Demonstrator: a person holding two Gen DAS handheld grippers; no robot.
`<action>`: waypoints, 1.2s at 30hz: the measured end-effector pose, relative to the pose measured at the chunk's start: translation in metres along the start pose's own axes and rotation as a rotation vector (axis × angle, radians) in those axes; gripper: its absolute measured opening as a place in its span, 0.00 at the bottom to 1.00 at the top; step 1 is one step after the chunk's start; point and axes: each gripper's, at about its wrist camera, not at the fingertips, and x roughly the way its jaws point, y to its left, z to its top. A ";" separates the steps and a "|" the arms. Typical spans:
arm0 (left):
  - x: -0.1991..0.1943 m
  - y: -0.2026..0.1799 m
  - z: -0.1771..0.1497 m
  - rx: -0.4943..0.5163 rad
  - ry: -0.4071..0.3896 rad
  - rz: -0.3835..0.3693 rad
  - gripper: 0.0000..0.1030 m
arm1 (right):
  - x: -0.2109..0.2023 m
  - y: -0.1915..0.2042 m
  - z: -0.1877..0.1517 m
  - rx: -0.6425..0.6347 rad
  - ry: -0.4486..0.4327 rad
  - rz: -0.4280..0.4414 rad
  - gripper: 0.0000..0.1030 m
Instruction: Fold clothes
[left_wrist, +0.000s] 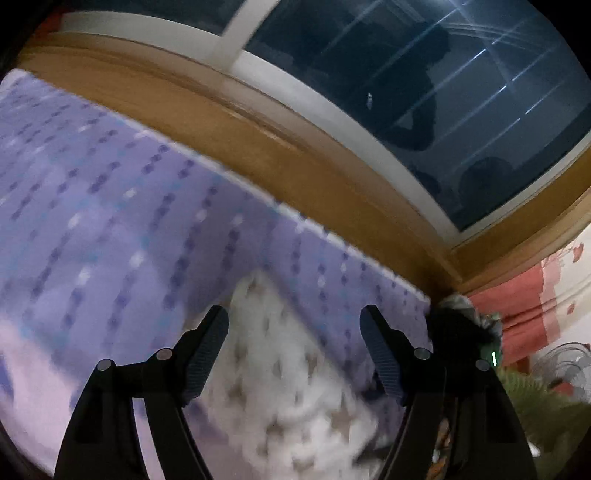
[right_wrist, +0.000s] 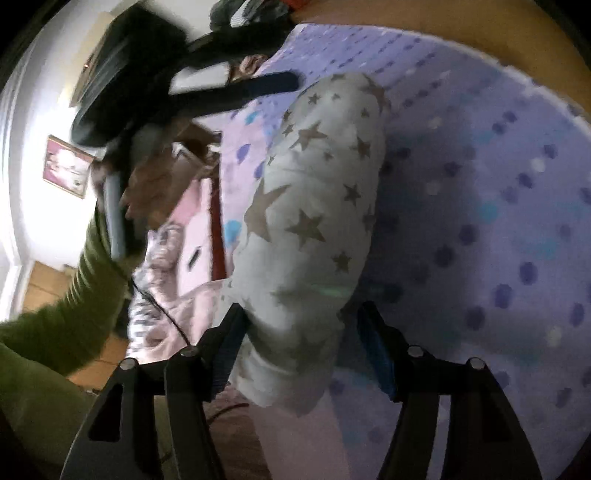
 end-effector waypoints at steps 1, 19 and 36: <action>-0.007 -0.001 -0.015 -0.022 -0.008 0.019 0.72 | 0.002 -0.002 0.000 -0.001 0.008 0.008 0.66; 0.010 0.000 -0.163 -0.426 -0.054 -0.092 0.73 | -0.008 -0.004 0.060 -0.218 0.317 -0.129 0.67; 0.000 0.003 -0.068 -0.080 0.001 0.183 0.74 | 0.058 -0.025 -0.008 0.311 -0.006 0.287 0.41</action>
